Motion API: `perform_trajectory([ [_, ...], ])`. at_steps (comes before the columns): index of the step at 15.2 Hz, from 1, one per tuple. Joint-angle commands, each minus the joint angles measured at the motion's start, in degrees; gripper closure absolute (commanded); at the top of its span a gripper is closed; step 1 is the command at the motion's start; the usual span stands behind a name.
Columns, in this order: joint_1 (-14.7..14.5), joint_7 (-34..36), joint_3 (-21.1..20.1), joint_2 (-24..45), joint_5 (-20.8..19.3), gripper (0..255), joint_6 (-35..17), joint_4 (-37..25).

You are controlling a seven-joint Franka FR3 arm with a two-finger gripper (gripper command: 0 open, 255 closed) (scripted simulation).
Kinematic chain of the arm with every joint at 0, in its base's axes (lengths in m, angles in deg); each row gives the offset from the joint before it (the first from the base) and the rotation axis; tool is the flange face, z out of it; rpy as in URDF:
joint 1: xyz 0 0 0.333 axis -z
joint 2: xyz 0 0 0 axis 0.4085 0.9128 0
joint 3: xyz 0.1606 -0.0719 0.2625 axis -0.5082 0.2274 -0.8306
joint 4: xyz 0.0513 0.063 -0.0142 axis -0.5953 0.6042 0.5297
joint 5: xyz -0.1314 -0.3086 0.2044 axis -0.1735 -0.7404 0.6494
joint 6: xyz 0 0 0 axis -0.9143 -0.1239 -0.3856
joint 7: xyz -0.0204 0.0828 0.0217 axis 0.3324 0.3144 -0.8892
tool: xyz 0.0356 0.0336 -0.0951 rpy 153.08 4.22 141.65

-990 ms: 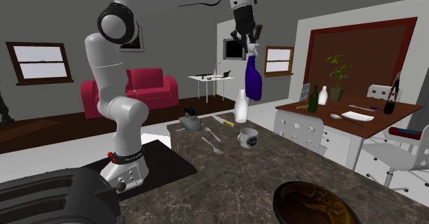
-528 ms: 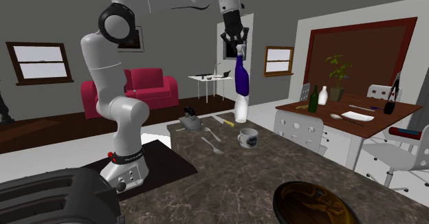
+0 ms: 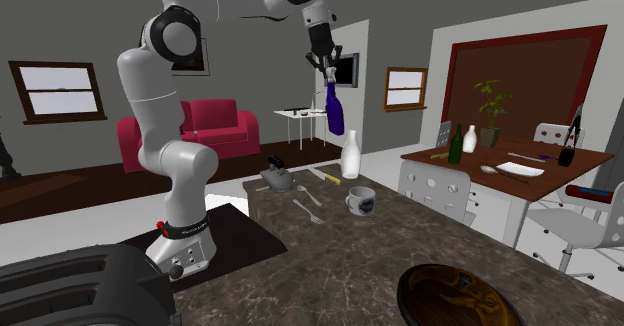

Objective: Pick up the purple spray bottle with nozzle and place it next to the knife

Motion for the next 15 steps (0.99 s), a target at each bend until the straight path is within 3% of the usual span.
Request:
perform_trajectory([
  [1,-1.0,2.6,-1.6,1.4,0.4,255,1.0,-1.7],
  [8,-4.4,10.4,-6.2,6.6,1.9,255,2.8,-6.8],
  [15,-7.4,16.8,-9.5,15.2,4.0,255,6.0,-16.6],
])
